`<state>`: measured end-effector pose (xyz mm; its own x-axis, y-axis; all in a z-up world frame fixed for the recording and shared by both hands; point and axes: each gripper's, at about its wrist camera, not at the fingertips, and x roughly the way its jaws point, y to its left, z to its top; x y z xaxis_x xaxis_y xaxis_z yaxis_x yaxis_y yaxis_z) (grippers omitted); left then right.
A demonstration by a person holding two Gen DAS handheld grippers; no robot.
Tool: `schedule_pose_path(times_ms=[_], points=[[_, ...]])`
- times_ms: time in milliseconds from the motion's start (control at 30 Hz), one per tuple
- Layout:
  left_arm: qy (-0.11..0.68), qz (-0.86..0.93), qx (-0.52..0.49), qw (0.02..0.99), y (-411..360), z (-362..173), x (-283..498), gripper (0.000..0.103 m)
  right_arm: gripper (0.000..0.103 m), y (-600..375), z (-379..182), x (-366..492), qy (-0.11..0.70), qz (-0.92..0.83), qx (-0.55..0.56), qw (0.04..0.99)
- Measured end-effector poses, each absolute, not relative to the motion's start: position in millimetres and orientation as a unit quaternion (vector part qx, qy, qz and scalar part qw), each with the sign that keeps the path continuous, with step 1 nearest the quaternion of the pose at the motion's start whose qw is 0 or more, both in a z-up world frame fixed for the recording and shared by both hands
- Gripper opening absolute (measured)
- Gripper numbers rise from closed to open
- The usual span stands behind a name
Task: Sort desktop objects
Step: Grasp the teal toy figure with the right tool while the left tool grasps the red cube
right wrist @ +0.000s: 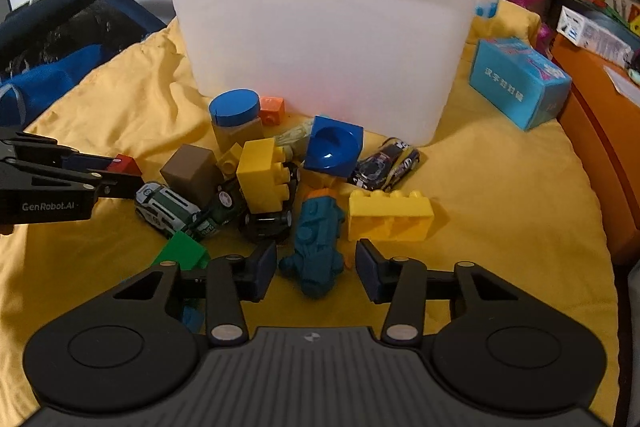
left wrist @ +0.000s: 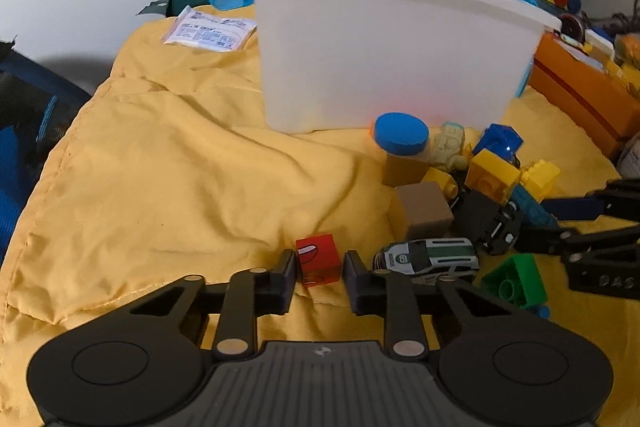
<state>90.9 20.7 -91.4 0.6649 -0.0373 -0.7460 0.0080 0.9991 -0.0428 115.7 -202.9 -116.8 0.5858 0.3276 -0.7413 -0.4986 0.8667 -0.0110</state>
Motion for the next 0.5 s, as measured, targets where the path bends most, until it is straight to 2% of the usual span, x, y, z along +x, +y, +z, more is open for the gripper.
schedule_pose_path(times_ms=[33, 500], points=[[0.409, -0.013, -0.021, 0.912, 21, -91, 91, 0.024, 0.043, -201, -118, 118, 0.393, 0.234, -0.112, 0.882], [0.381, -0.03, -0.012, 0.924, 24, -64, 74, 0.022, 0.042, -228, -98, 106, 0.383, 0.245, -0.074, 0.888]])
